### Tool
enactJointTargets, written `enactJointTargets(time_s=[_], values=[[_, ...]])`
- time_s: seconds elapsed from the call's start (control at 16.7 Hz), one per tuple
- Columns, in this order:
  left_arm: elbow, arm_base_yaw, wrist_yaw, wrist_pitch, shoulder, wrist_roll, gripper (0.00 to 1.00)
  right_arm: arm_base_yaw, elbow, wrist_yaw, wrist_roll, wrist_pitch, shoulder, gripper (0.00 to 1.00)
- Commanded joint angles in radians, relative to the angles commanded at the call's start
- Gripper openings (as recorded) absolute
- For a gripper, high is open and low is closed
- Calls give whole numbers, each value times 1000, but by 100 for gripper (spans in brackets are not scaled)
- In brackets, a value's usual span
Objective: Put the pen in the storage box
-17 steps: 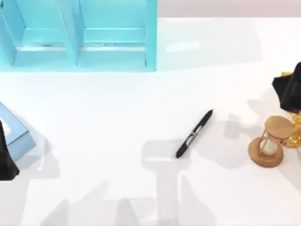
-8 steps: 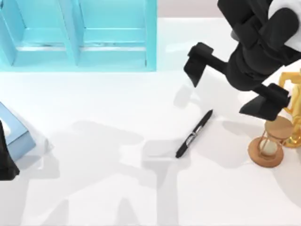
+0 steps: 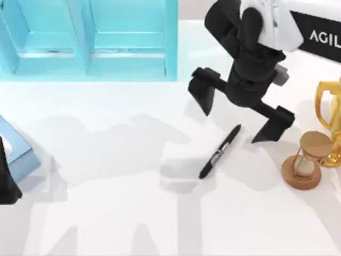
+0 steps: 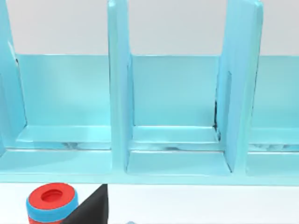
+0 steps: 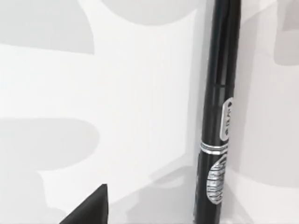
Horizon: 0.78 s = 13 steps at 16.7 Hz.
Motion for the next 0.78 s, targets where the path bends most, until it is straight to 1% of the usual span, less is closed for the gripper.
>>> enactJointTargets(time_s=[0.48,0.6,0.78], values=[[0,0,0,0,0,0,100,2,-6,0,4,14,15,100],[0,0,0,0,0,0,100,2,-35,0,7,71,44,100],[0,0,0,0,0,0,100,5,-98,1,10,207,106,100]])
